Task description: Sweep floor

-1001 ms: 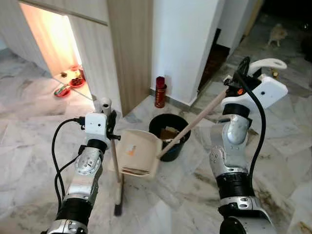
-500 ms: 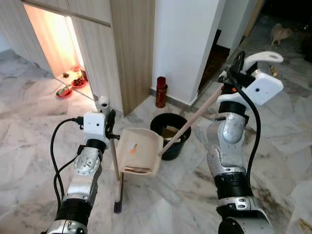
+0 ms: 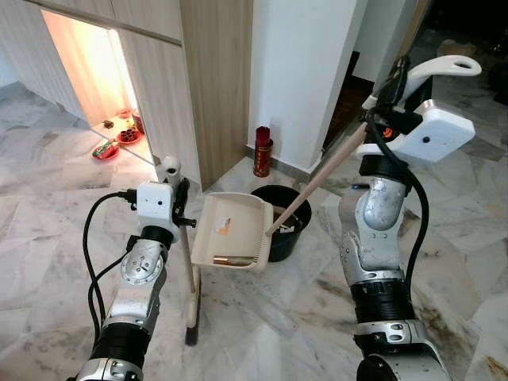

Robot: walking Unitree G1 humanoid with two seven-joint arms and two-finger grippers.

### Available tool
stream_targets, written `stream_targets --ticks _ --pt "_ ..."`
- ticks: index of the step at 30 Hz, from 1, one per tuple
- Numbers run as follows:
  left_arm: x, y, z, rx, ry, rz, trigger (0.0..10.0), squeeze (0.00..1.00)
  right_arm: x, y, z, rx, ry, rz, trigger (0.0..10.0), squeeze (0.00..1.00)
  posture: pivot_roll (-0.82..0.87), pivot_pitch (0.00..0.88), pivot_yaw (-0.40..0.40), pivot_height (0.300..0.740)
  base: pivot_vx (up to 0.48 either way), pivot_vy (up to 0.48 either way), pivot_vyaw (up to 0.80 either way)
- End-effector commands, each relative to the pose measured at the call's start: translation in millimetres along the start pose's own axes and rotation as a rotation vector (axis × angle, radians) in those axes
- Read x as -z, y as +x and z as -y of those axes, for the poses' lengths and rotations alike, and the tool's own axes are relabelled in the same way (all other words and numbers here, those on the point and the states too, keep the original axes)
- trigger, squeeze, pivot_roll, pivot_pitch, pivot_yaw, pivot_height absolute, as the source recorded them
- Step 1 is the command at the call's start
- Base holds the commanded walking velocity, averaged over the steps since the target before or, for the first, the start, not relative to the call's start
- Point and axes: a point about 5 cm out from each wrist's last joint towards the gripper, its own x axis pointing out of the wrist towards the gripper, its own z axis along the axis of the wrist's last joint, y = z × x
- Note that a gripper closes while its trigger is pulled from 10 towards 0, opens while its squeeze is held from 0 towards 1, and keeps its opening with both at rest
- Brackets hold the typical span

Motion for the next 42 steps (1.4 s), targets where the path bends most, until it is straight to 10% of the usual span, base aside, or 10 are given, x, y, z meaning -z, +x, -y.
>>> stream_targets --ticks 1,42 --pt "-13.4 3.2 1.1 0.008 0.006 0.067 10.0 0.00 -24.3 11.3 -7.7 -0.012 0.042 0.125 10.0 0.00 0.15 0.000 -0.025 0.740 0.000 0.000 0.00" --pt "-12.8 4.5 1.3 0.011 0.007 0.062 10.0 0.00 -22.9 10.8 -9.0 -0.017 0.039 0.115 10.0 0.00 0.15 0.000 -0.024 0.740 0.000 0.000 0.00"
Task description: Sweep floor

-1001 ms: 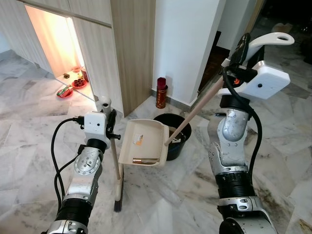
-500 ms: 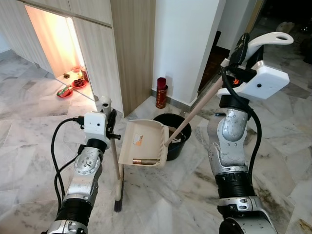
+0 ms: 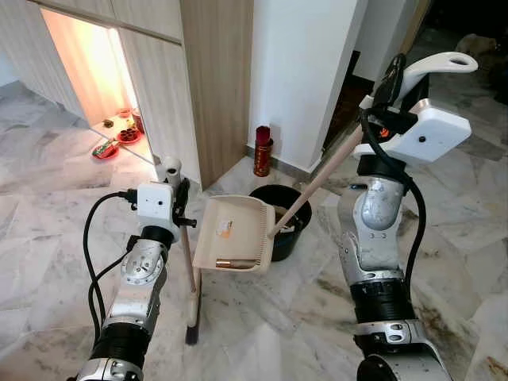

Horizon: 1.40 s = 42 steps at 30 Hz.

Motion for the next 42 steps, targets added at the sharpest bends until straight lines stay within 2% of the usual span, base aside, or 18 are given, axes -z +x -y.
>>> stream_targets --ticks 1,33,35,37,42 --pt "-13 4.5 1.1 0.009 0.006 0.062 10.0 0.00 -23 11.3 -6.8 -0.007 0.040 0.114 10.0 0.00 0.15 0.000 -0.024 0.740 0.000 0.000 0.00" --pt "-13 4.5 1.1 0.009 0.006 0.062 10.0 0.00 -23 11.3 -6.7 -0.006 0.040 0.114 10.0 0.00 0.15 0.000 -0.024 0.740 0.000 0.000 0.00" --pt "-13 4.5 0.2 0.005 0.004 0.064 10.0 0.00 -10 12.0 10.0 0.008 -0.068 0.057 10.0 0.00 0.15 0.000 -0.026 0.740 0.000 0.000 0.00" --pt "-12 3.9 -0.8 0.003 0.004 0.063 10.0 0.00 -5 11.4 22.2 0.020 -0.131 0.032 10.0 0.00 0.15 0.000 -0.025 0.740 0.000 0.000 0.00" --pt "-11 3.6 -1.3 0.002 0.006 0.061 10.0 0.00 -4 10.0 28.5 0.022 -0.163 0.025 10.0 0.00 0.15 0.000 -0.024 0.740 0.000 0.000 0.00"
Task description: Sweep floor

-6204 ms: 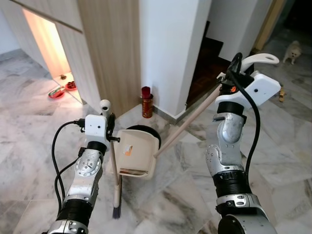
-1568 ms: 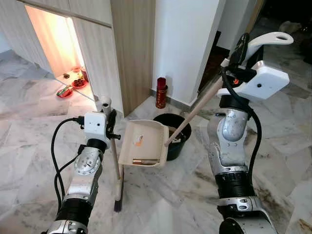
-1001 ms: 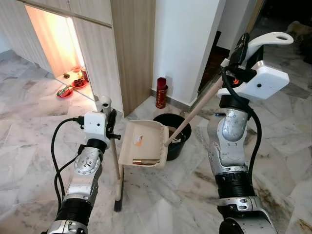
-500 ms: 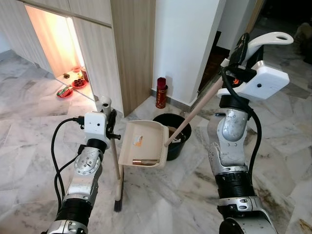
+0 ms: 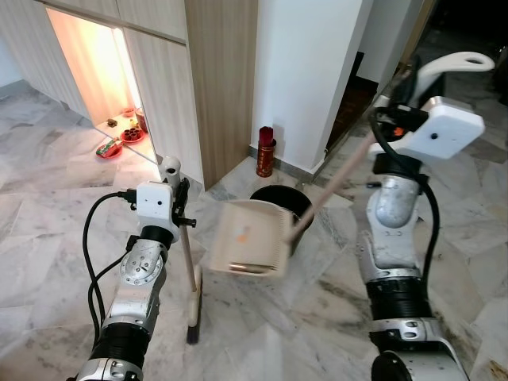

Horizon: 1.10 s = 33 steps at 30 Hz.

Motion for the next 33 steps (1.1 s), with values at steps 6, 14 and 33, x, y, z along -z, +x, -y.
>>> stream_targets --ticks 6,14,33 --pt "-11 3.3 -0.7 0.003 0.005 0.060 10.0 0.00 -1 0.5 7.3 0.001 -0.047 0.015 10.0 0.00 0.15 0.000 -0.022 0.740 0.000 0.000 0.00" --pt "-11 3.6 -0.8 0.006 0.007 0.057 10.0 0.00 -2 0.3 9.9 0.003 -0.059 0.018 10.0 0.00 0.15 0.000 -0.021 0.740 0.000 0.000 0.00" --pt "-6 0.3 -4.7 -0.003 0.013 0.040 10.0 0.00 13 -12.2 24.5 -0.002 -0.135 -0.048 10.0 0.00 0.14 0.000 -0.023 0.740 0.000 0.000 0.00"
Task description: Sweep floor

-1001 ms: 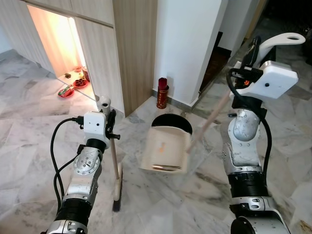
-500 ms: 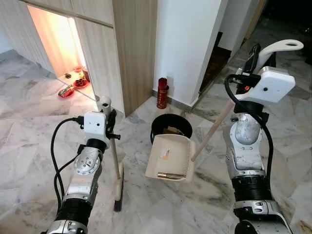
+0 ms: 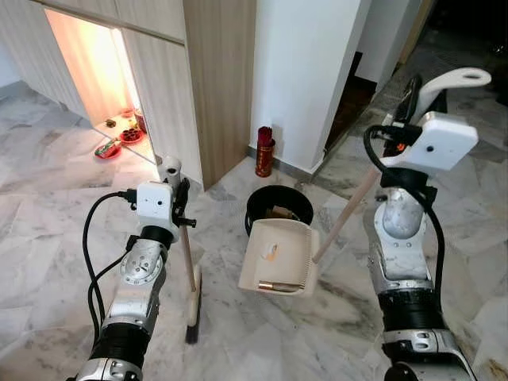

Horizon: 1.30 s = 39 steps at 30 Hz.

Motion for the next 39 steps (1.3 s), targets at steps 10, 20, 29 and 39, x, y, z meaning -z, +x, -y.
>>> stream_targets --ticks 10,20,29,39 --pt "0 -5.3 -17.9 -0.035 0.036 0.011 10.0 0.00 17 -16.0 21.7 -0.036 -0.158 -0.036 10.0 0.00 0.14 0.000 -0.020 0.740 0.000 0.000 0.00" --pt "7 -9.2 -38.7 -0.110 -0.021 -0.031 10.0 0.00 51 -47.7 34.5 -0.047 -0.154 -0.187 10.0 0.00 0.14 0.000 -0.010 0.740 0.000 0.000 0.00" --pt "22 -17.8 -51.6 -0.162 -0.084 -0.092 10.0 0.00 74 -66.3 49.7 -0.059 -0.194 -0.284 10.0 0.00 0.13 0.000 -0.010 0.740 0.000 0.000 0.00" --pt "32 -23.4 -55.0 -0.173 -0.127 -0.135 10.0 0.00 90 -78.4 61.0 -0.064 -0.188 -0.364 10.0 0.00 0.13 0.000 -0.011 0.740 0.000 0.000 0.00"
